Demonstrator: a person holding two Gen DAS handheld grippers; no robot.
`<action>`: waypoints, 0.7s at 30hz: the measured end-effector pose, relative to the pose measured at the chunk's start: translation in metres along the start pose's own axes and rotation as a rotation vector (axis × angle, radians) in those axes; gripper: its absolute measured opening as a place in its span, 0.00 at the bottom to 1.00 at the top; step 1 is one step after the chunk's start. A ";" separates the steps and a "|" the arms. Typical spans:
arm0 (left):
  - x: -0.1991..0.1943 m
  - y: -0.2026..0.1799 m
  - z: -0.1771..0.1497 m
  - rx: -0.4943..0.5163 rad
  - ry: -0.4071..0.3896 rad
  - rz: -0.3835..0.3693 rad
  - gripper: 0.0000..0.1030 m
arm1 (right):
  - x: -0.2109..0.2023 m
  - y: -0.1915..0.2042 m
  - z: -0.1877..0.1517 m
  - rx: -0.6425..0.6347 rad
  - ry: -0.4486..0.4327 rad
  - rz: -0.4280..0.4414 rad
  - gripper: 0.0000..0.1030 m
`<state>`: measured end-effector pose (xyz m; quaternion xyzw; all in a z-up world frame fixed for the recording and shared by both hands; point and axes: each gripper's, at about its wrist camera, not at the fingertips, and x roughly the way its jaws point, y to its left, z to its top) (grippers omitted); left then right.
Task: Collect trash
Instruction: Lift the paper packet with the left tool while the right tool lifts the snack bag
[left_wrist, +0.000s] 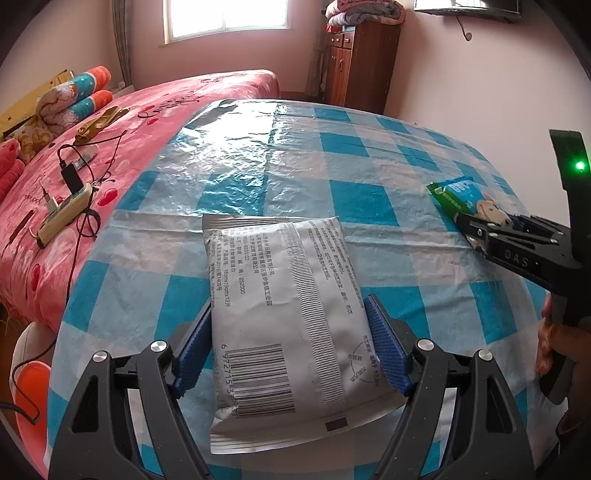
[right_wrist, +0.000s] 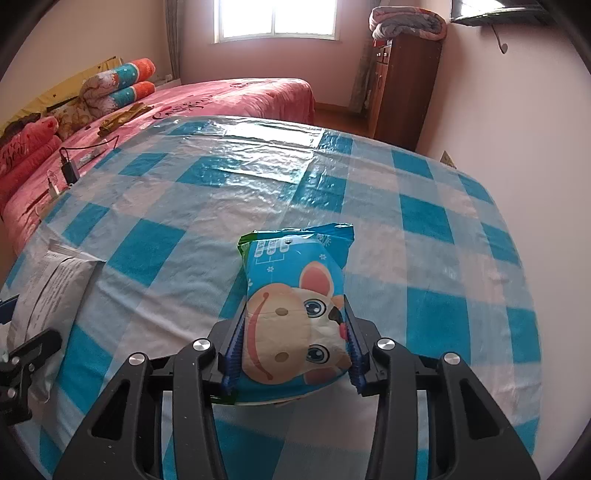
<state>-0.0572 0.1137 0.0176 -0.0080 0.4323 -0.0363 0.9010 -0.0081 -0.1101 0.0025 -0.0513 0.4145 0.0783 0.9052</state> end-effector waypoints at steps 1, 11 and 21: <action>-0.001 0.001 -0.001 -0.002 -0.001 -0.002 0.76 | -0.003 0.000 -0.003 0.005 -0.002 0.005 0.44; -0.005 0.004 -0.006 0.000 -0.002 -0.018 0.76 | -0.028 0.007 -0.031 0.034 0.004 0.070 0.43; -0.012 0.008 -0.014 -0.005 -0.005 -0.021 0.76 | -0.064 0.028 -0.058 -0.014 0.002 0.094 0.60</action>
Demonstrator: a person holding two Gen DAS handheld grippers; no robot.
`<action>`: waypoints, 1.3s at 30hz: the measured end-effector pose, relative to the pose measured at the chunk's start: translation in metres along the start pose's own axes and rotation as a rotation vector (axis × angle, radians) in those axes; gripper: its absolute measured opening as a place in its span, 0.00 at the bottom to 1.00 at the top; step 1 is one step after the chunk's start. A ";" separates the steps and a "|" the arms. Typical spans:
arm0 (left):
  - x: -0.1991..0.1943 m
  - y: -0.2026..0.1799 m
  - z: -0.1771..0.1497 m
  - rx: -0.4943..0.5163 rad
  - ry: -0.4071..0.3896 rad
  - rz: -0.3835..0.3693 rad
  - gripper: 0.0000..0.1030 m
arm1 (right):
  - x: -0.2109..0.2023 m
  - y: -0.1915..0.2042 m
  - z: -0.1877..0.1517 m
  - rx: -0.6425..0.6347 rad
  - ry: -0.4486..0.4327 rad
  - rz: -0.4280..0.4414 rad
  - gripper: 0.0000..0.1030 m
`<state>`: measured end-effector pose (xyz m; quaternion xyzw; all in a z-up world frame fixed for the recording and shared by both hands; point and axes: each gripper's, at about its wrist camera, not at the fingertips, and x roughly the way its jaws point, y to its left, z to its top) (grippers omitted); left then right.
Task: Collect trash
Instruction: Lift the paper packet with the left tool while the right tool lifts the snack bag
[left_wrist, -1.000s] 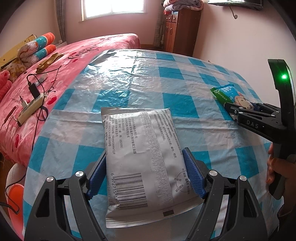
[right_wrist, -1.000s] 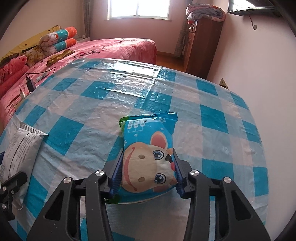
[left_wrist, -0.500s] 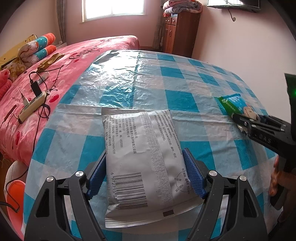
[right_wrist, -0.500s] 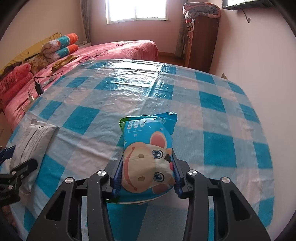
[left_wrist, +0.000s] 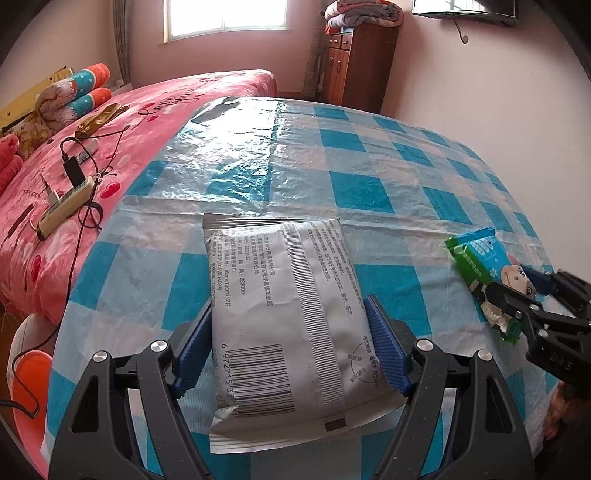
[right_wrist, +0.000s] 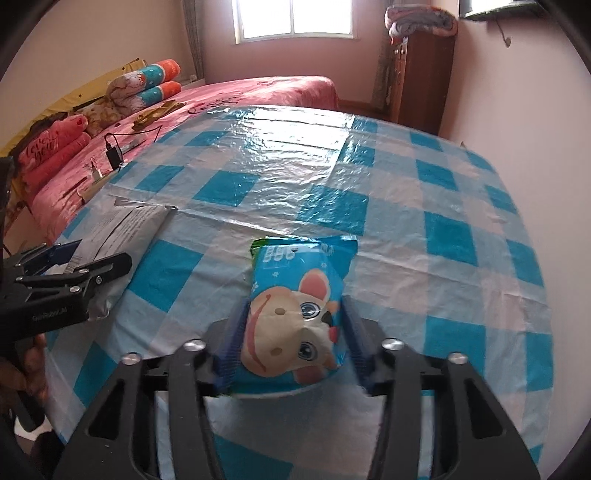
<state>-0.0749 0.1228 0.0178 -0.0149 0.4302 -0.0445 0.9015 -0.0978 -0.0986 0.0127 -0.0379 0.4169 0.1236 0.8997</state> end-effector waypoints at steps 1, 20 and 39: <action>-0.001 0.000 -0.002 0.001 -0.003 0.001 0.76 | -0.003 0.002 0.001 -0.011 -0.012 -0.007 0.69; -0.014 0.010 -0.015 -0.021 -0.006 -0.010 0.75 | 0.022 -0.004 0.013 0.030 0.026 -0.017 0.51; -0.037 0.032 -0.017 -0.046 -0.044 -0.024 0.74 | -0.009 0.016 0.015 0.021 -0.025 0.024 0.44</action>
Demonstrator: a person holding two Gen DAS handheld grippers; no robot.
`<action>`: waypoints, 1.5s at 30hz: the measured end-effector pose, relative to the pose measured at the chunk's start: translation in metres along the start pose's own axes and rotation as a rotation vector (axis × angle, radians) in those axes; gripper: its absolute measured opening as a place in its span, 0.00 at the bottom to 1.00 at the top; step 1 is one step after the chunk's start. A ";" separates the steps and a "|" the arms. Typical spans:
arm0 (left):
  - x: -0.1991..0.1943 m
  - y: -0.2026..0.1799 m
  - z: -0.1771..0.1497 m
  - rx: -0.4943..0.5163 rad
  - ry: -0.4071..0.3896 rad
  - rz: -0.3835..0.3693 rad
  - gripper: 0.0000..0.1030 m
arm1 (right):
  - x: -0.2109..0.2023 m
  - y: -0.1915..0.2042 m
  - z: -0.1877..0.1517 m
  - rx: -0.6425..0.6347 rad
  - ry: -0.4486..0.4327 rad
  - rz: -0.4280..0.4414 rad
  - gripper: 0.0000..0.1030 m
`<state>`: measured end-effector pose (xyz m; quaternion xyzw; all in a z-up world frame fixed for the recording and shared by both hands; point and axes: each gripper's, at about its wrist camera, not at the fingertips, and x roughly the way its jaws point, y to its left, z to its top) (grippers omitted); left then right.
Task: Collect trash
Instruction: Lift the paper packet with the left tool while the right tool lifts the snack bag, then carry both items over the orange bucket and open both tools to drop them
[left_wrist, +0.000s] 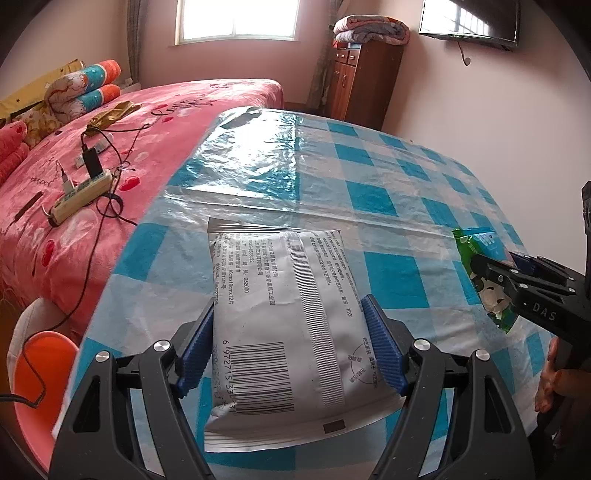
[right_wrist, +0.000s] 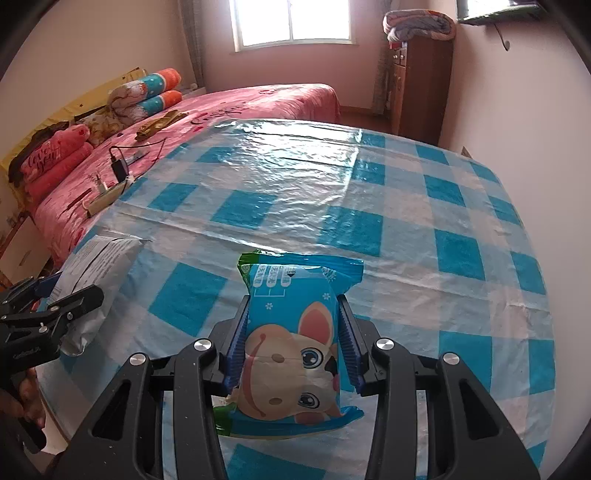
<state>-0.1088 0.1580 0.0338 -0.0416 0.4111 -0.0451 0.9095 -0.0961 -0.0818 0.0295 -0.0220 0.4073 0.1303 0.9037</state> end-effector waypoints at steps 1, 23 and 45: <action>-0.002 0.002 0.000 0.000 -0.003 0.003 0.74 | -0.001 0.002 0.001 -0.004 -0.002 0.003 0.44; -0.045 0.088 -0.006 -0.083 -0.054 0.171 0.74 | -0.007 0.089 0.015 -0.136 0.015 0.159 0.44; -0.064 0.192 -0.051 -0.229 -0.008 0.356 0.74 | 0.004 0.226 0.023 -0.368 0.074 0.366 0.44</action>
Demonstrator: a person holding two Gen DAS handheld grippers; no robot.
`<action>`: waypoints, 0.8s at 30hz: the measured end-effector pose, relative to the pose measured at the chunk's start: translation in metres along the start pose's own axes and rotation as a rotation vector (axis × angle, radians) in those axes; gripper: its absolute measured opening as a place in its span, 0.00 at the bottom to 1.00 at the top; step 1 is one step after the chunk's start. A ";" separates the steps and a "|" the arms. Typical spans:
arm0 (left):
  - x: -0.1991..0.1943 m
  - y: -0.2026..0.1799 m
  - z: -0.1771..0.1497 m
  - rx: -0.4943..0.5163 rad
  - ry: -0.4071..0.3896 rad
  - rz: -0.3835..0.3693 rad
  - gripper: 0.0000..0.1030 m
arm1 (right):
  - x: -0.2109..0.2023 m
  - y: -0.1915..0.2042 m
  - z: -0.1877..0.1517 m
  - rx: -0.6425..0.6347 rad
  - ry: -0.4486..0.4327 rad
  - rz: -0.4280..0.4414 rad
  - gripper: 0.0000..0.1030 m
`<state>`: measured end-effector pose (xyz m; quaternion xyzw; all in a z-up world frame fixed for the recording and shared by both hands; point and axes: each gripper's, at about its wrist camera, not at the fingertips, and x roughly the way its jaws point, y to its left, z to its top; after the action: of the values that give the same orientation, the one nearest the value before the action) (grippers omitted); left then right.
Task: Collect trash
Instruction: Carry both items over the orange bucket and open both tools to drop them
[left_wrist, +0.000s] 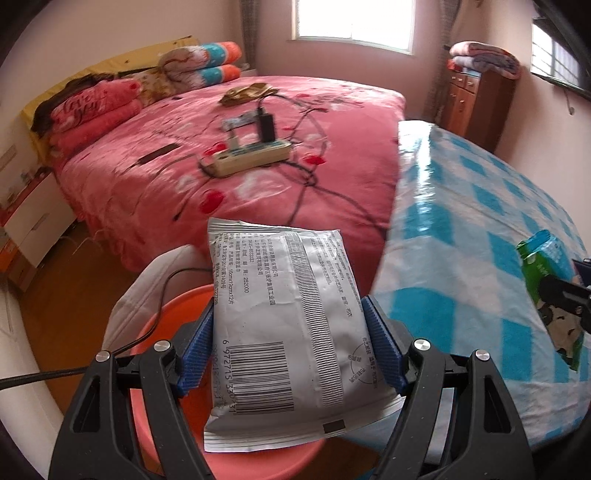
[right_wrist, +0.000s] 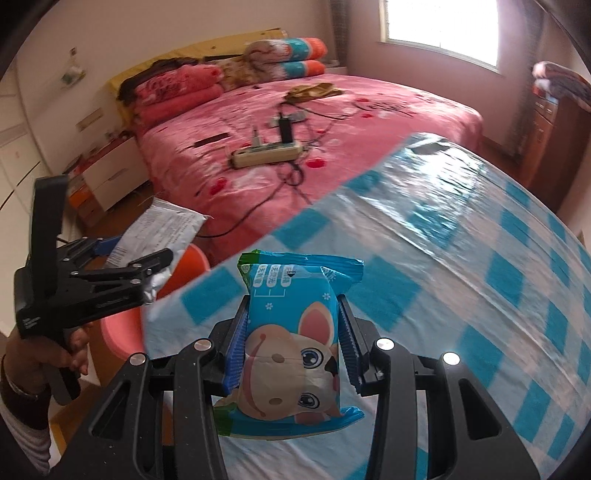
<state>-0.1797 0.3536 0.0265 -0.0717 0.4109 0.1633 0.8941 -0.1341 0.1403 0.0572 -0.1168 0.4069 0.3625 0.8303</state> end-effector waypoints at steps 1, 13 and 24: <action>0.001 0.007 -0.002 -0.009 0.004 0.014 0.74 | 0.002 0.005 0.002 -0.009 0.003 0.010 0.44; 0.015 0.064 -0.024 -0.089 0.061 0.108 0.74 | 0.039 0.072 0.026 -0.112 0.053 0.140 0.44; 0.035 0.088 -0.042 -0.141 0.120 0.124 0.74 | 0.067 0.115 0.044 -0.163 0.068 0.227 0.44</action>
<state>-0.2198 0.4329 -0.0268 -0.1184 0.4551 0.2421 0.8487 -0.1606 0.2775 0.0458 -0.1493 0.4144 0.4818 0.7576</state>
